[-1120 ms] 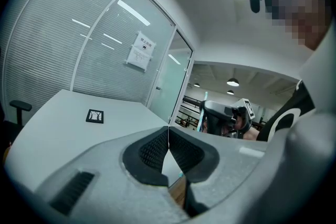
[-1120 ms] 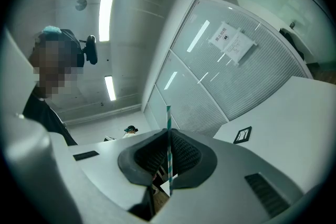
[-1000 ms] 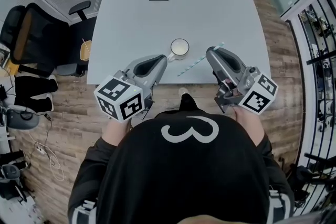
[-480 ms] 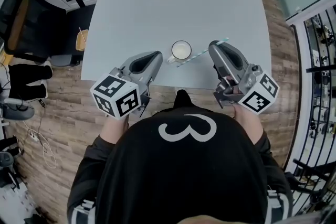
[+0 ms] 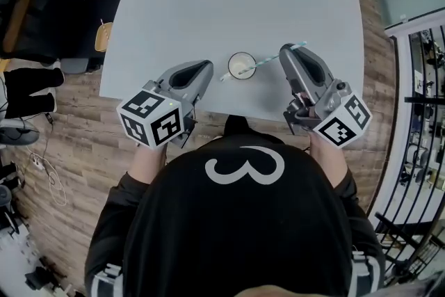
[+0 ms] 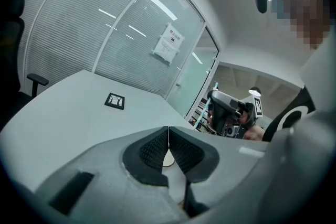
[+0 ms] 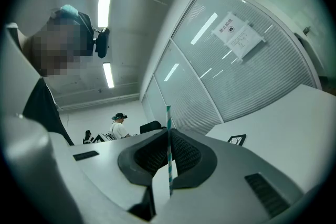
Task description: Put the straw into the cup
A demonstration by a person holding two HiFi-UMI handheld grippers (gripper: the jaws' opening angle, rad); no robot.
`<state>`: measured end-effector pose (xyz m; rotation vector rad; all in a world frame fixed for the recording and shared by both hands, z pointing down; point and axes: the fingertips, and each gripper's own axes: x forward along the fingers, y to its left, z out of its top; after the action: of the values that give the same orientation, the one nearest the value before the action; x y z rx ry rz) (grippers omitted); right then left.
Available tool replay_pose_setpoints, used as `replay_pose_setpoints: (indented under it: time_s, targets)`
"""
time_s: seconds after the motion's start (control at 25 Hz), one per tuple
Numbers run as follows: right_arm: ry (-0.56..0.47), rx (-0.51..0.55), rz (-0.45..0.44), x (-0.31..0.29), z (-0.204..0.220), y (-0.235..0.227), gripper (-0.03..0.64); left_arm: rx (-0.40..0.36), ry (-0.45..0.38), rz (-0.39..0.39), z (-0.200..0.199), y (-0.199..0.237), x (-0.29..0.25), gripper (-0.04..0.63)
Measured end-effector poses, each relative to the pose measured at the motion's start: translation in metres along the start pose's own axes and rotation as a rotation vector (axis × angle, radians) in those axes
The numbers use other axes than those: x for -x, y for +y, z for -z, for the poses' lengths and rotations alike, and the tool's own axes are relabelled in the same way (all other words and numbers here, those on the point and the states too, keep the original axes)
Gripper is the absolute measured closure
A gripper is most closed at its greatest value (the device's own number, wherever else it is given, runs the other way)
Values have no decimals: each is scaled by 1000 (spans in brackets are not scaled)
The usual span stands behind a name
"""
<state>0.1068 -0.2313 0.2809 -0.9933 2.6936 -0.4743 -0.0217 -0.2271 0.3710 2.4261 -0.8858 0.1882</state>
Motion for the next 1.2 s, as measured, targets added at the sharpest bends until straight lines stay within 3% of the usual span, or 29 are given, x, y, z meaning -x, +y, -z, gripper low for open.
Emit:
replay_pose_setpoints:
  time_s: [0.4, 0.68, 0.96, 1.2]
  targets:
    - [52, -8, 21, -23, 30, -44, 591, 42, 34, -36, 6, 34, -17, 578]
    - [90, 7, 11, -18, 62, -52, 592, 72, 60, -43, 31, 35, -25, 578]
    - [165, 13, 16, -40, 106, -59, 591, 113, 79, -56, 45, 70, -25, 578]
    - [168, -13, 30, -35, 117, -67, 591, 141, 95, -58, 58, 69, -29, 578]
